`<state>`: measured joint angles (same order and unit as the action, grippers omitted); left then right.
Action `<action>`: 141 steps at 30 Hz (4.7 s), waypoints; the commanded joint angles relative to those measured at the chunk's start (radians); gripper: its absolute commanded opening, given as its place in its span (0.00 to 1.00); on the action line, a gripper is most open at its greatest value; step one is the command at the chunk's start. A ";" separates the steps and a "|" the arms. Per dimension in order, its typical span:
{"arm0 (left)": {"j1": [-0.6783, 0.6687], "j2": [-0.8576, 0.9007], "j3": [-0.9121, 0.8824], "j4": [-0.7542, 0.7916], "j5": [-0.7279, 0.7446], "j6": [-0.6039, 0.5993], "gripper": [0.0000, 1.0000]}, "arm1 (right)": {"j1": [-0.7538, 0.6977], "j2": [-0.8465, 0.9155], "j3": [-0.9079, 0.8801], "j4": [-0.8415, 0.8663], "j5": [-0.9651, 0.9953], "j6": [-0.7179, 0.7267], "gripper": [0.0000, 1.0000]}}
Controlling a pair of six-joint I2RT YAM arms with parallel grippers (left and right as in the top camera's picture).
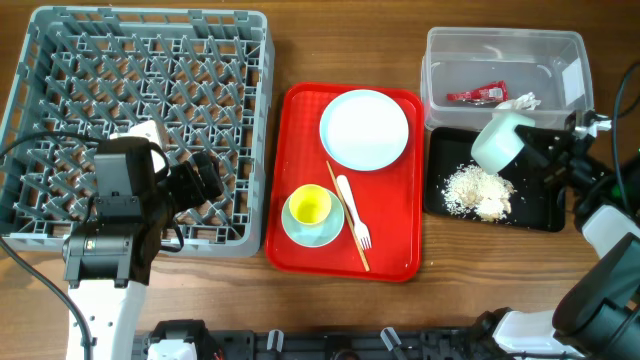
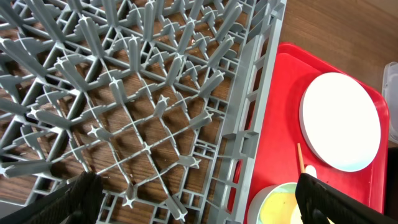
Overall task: Sort waste into correct bins and load items into the dishwasher rack
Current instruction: 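Carry the empty green bowl with the right gripper onto the white plate, then grasp the yellow cup with the right gripper and lift it, then hand the yellow cup from the right gripper to the left gripper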
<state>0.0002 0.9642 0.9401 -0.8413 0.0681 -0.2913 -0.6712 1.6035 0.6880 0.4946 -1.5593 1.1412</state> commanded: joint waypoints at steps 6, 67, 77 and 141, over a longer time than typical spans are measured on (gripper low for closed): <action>0.003 0.001 0.019 0.002 -0.010 -0.005 1.00 | 0.138 -0.005 -0.002 0.002 0.099 0.178 0.05; 0.003 0.001 0.019 -0.005 -0.010 -0.005 1.00 | 1.185 0.274 0.517 -0.881 1.567 -1.033 0.04; 0.003 0.001 0.019 -0.005 -0.010 -0.005 1.00 | 1.184 0.216 0.536 -0.904 1.362 -1.032 0.34; 0.003 0.219 0.019 0.391 0.862 -0.006 0.98 | 1.020 0.010 0.796 -1.231 0.799 -0.774 0.04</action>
<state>0.0002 1.1393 0.9405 -0.5354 0.6247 -0.2947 0.3561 1.6009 1.4765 -0.7570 -0.5442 0.3626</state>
